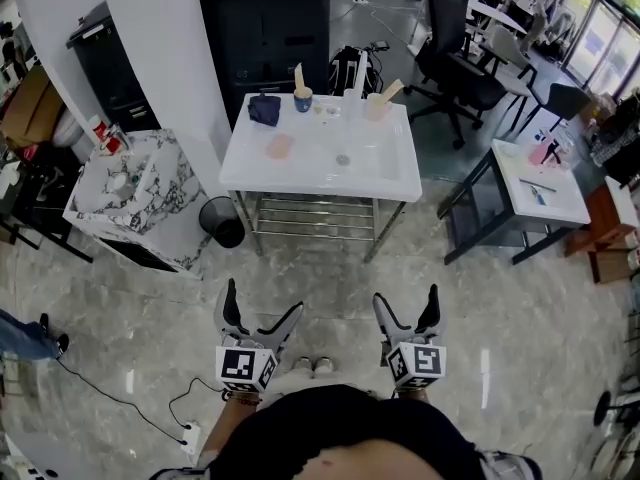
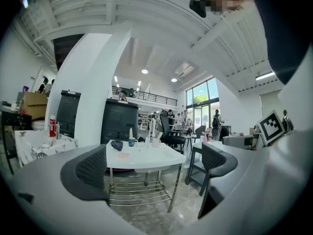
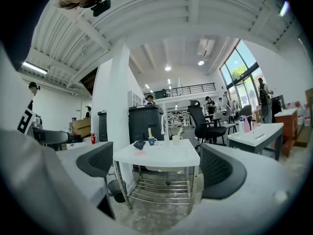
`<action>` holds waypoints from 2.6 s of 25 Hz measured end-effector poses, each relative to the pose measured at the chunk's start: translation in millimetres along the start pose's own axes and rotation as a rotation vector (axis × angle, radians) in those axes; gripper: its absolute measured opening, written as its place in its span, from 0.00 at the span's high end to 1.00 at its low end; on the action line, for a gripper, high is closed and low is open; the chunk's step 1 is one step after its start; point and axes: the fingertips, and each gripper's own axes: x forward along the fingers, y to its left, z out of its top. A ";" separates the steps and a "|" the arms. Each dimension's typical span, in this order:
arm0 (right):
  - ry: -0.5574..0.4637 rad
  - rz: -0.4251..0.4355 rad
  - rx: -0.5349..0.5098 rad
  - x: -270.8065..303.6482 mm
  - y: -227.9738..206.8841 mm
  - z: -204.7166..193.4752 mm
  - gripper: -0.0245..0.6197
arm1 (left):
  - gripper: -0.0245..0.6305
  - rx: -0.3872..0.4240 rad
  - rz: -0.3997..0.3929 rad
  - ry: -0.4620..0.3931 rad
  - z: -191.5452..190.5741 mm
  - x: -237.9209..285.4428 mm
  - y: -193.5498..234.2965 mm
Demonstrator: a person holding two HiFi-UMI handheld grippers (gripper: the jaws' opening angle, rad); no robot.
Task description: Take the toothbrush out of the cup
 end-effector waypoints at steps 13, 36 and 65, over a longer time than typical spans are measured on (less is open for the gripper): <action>0.013 0.083 -0.076 30.4 -24.2 10.7 0.13 | 0.09 -0.063 0.058 -0.031 9.3 41.3 -2.8; 0.055 0.021 -0.068 137.8 -68.0 4.9 0.13 | 0.09 -0.118 0.051 0.060 -11.8 158.7 44.6; -0.041 -0.100 -0.033 416.9 -116.2 61.3 0.13 | 0.09 -0.054 -0.083 0.042 44.8 451.2 173.1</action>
